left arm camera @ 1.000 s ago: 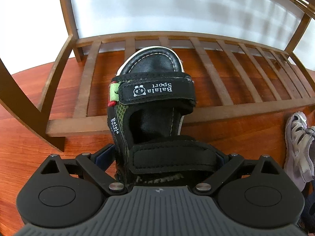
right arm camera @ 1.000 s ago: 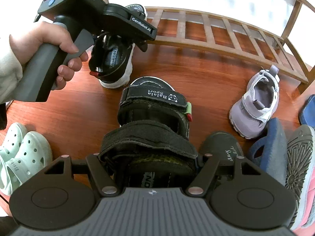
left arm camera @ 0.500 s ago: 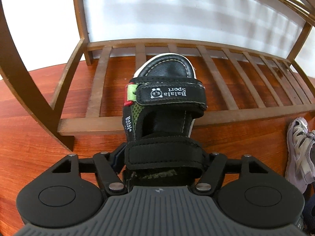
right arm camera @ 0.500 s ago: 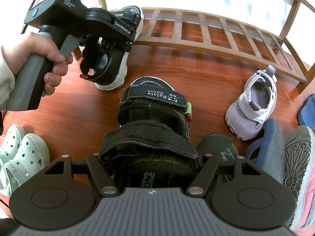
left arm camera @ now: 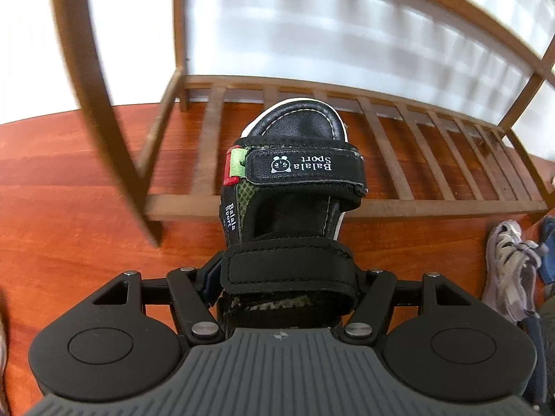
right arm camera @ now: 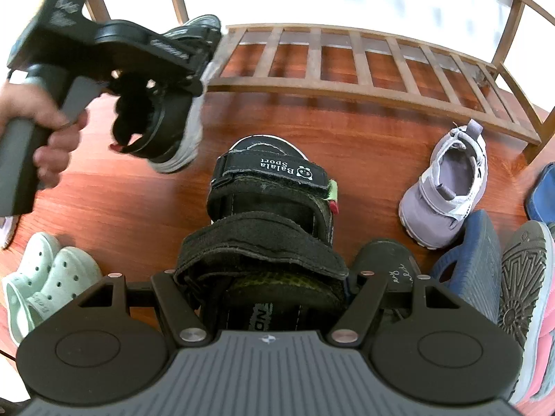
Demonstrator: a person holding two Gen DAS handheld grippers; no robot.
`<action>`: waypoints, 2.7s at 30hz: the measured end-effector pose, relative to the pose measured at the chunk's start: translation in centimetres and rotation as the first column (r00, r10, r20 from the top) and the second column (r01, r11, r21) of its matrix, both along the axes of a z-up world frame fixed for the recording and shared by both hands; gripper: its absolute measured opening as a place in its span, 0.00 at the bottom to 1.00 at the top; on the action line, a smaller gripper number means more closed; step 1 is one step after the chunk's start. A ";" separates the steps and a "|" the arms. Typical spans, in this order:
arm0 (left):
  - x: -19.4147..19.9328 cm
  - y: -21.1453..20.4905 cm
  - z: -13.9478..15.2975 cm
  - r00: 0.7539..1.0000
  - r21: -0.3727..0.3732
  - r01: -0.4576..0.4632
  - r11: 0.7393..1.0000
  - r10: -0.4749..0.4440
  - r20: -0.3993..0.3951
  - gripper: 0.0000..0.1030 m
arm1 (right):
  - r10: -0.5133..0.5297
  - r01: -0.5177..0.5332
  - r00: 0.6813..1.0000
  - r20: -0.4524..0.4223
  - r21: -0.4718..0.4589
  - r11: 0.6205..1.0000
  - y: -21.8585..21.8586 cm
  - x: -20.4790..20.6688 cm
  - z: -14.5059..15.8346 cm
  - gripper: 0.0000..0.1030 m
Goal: Organize scattered shoes
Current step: 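Lift and carry the black sandals with both tools, then lower the black sandals side by side beside the clogs with both tools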
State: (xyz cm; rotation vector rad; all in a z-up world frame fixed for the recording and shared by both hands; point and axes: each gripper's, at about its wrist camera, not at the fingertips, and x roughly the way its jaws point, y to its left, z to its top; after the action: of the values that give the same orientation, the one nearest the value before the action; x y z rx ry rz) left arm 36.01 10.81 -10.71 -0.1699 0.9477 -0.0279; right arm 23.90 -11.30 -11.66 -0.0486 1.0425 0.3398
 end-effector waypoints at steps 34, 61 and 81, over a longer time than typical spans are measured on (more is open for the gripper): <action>-29.9 25.4 3.7 0.980 -0.074 -0.171 0.982 0.162 -0.115 0.65 | 0.085 -0.072 0.995 -0.057 0.191 0.979 22.0 -12.4 4.8 0.72; -33.6 32.7 -5.5 0.945 -0.087 -0.097 0.991 0.064 -0.322 0.65 | 0.015 -0.015 0.993 -0.118 0.006 1.000 35.8 -18.3 -2.9 0.71; -31.6 33.5 -6.5 0.935 -0.089 -0.049 0.995 0.015 -0.353 0.65 | -0.002 -0.005 0.992 -0.127 -0.052 0.999 36.6 -18.7 -4.1 0.71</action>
State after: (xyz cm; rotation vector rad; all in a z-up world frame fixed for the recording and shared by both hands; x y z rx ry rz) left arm 4.44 44.30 -17.19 -0.2870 1.3034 -0.0133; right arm 5.17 25.35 -15.72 -0.0756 1.1776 0.3201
